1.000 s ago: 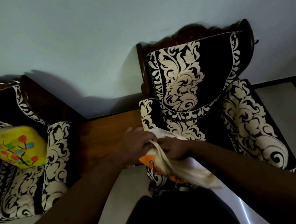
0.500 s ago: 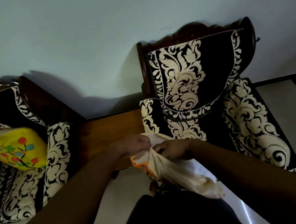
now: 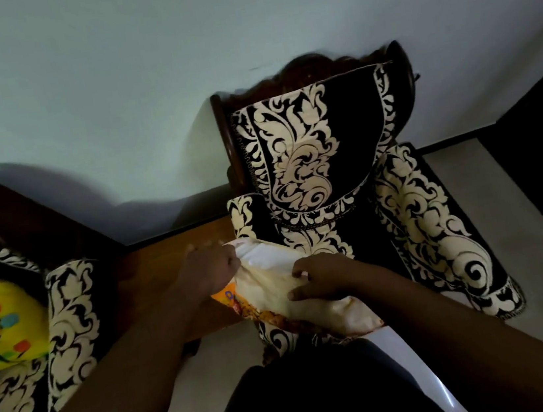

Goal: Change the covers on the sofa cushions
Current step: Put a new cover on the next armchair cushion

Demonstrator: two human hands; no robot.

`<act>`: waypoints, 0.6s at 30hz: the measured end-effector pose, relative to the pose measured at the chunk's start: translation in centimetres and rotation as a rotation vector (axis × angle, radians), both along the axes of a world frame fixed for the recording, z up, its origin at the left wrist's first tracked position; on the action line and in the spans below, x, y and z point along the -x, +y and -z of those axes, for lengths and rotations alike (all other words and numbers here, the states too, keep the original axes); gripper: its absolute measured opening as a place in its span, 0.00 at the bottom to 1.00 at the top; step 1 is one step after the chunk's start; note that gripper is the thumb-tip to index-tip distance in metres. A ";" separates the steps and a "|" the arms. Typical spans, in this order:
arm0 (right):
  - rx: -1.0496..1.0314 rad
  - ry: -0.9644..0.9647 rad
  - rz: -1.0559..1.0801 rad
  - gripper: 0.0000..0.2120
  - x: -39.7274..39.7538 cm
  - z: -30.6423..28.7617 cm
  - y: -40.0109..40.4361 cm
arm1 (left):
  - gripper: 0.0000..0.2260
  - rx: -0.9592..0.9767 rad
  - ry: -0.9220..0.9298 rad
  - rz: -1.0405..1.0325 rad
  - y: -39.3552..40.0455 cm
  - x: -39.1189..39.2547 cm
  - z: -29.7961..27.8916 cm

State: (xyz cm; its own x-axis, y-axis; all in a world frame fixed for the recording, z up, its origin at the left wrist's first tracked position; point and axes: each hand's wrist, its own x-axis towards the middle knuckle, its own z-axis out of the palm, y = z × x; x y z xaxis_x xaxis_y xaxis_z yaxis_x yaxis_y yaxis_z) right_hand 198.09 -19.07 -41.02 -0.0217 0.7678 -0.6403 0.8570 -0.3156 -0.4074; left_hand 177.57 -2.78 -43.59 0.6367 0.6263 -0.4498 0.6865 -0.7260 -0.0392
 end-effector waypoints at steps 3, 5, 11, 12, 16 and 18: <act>-0.061 -0.192 0.026 0.25 -0.1 -0.3 -0.6 | 0.14 -0.058 -0.004 0.067 -0.3 -1.5 -0.9; -0.122 -0.034 0.116 0.17 0.0 -0.6 -1.3 | 0.15 0.057 -0.224 0.207 -1.6 -3.5 -1.6; -0.027 0.141 0.042 0.24 -3.7 -1.2 -3.1 | 0.30 0.496 -0.101 0.429 -5.7 -7.8 -0.6; 0.039 0.051 0.016 0.26 -4.5 -0.6 -3.6 | 0.29 0.480 -0.126 0.411 -5.7 -7.6 -0.1; 0.223 -0.066 -0.073 0.30 -6.8 1.1 -5.6 | 0.15 0.479 -0.121 0.341 -6.6 -7.8 1.5; 0.164 0.119 0.003 0.23 -7.3 1.2 -6.2 | 0.16 0.443 -0.027 0.372 -7.6 -8.3 1.4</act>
